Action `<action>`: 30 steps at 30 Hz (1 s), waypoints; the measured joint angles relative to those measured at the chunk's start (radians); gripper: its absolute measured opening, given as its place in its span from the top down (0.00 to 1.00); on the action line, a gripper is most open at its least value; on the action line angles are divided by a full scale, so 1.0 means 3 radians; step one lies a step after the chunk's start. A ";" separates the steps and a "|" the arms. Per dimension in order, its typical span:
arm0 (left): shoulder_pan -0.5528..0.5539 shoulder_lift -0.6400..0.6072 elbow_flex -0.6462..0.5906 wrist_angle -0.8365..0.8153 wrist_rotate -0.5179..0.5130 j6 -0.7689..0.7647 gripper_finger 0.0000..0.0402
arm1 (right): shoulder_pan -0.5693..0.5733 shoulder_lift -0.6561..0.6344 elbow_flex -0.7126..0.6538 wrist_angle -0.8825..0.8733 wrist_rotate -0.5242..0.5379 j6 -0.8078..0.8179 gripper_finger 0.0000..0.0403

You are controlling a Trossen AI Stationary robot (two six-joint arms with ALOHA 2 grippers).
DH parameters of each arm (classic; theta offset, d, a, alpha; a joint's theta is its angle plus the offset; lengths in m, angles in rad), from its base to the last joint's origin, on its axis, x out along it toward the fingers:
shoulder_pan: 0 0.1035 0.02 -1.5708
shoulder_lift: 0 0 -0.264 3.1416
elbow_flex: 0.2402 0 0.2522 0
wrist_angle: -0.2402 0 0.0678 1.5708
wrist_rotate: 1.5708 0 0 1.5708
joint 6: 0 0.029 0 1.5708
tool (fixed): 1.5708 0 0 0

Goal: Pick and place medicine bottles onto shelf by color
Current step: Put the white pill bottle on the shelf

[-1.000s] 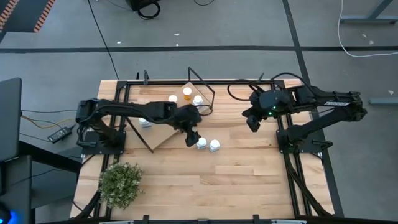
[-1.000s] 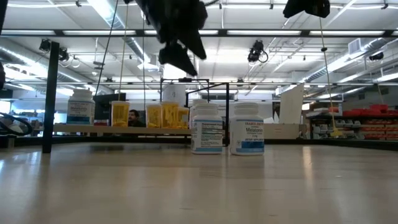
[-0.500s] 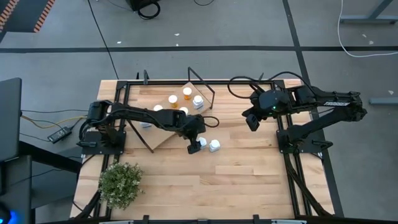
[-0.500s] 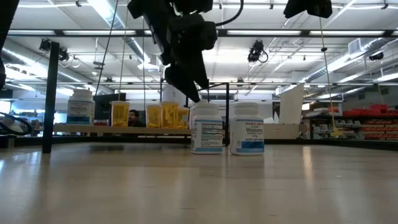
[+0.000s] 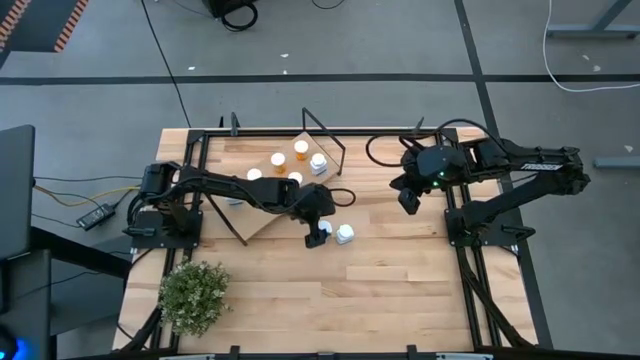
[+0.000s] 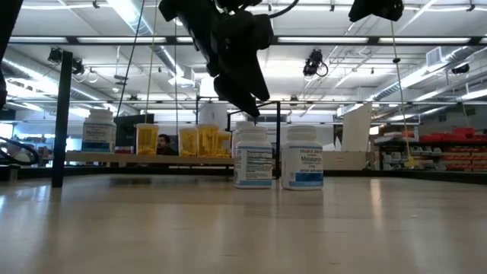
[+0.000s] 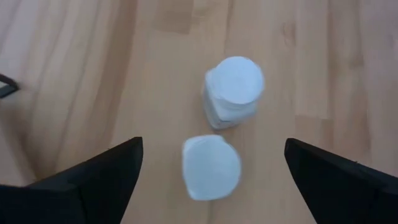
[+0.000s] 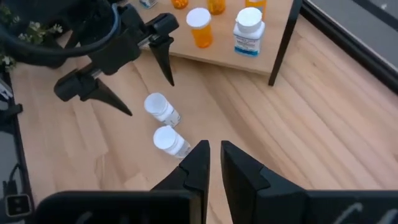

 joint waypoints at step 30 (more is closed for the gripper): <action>-0.0146 0.0413 -0.0001 0.0010 -0.0357 -0.0131 0.01 | -0.0008 0.0000 0.0003 -0.0032 0.0166 -0.0459 0.88</action>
